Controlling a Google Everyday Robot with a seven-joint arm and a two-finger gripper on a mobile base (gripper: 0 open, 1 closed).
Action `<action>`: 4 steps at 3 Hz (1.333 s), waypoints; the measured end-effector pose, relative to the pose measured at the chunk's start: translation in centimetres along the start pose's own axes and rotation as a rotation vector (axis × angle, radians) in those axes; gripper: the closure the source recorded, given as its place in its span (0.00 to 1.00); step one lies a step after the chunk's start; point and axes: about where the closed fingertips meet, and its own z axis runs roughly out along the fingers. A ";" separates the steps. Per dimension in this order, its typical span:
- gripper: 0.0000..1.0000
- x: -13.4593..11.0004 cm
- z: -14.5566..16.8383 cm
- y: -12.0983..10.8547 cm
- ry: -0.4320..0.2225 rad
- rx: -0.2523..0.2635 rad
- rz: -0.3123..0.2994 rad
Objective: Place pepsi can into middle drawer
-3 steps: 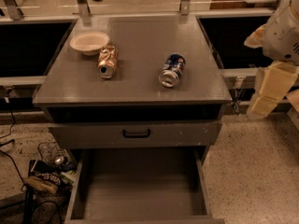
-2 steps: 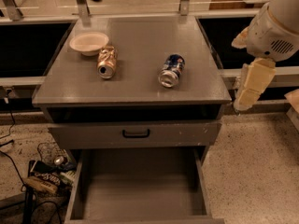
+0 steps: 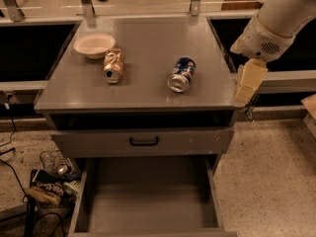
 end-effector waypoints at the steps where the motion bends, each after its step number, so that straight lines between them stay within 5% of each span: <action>1: 0.00 -0.9 0.1 -1.1 -0.025 0.013 0.005; 3: 0.00 -7.2 1.2 -4.0 -0.069 -0.004 -0.082; 4: 0.00 -7.2 1.2 -4.0 -0.069 -0.004 -0.082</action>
Offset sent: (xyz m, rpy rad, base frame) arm 0.0563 0.0619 0.0326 0.0627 -0.0521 0.0859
